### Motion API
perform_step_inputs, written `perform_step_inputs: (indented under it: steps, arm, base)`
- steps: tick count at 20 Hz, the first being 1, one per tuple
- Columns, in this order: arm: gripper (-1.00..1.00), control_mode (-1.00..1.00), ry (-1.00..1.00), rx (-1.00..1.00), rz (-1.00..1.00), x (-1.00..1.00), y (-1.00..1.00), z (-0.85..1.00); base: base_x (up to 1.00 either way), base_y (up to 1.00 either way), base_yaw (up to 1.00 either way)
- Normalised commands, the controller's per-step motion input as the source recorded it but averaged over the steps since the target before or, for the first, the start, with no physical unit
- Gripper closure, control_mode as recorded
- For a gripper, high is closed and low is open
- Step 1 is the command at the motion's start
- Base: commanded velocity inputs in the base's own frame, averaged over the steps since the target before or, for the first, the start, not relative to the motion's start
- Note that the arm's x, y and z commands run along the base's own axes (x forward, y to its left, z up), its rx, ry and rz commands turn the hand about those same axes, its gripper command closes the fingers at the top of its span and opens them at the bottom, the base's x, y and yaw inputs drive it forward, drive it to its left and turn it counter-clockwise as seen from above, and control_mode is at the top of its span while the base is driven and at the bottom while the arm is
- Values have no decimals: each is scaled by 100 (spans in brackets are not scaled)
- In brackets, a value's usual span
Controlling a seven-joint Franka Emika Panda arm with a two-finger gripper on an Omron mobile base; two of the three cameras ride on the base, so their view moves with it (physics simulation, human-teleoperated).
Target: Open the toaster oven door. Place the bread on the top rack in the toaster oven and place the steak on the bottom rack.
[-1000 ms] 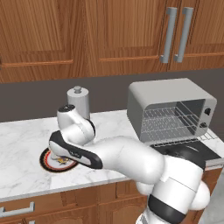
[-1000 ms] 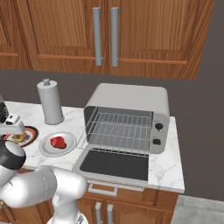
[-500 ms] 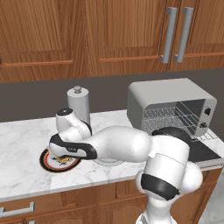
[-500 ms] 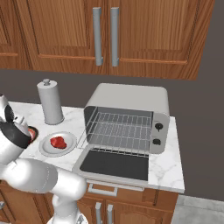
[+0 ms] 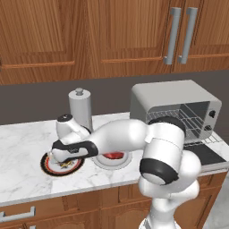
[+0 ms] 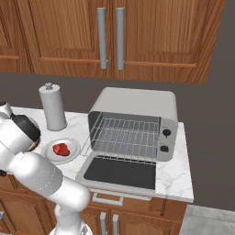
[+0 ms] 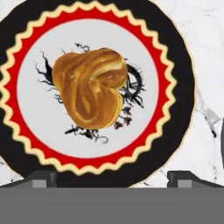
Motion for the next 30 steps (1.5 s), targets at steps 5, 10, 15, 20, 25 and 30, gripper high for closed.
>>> perform_step_inputs:
  steps: [5, 10, 15, 20, 25, 30]
  arm:
    - [-100, -100, 0, 0, 2, 21, 17, -20]
    - [-100, -100, 0, 0, 2, 3, 14, -11]
    - [-100, -100, 0, 0, 1, 14, 14, -9]
    - [-100, -100, 0, 0, 2, 20, 6, -6]
    - [-100, -100, 0, 0, 0, 24, 13, -1]
    - [-100, -100, 0, 0, 1, 8, 4, -3]
  base:
    - [0, 0, 0]
    - [0, 0, 0]
    - [0, 0, 0]
    - [0, 0, 0]
    - [0, 0, 0]
    - [0, 0, 0]
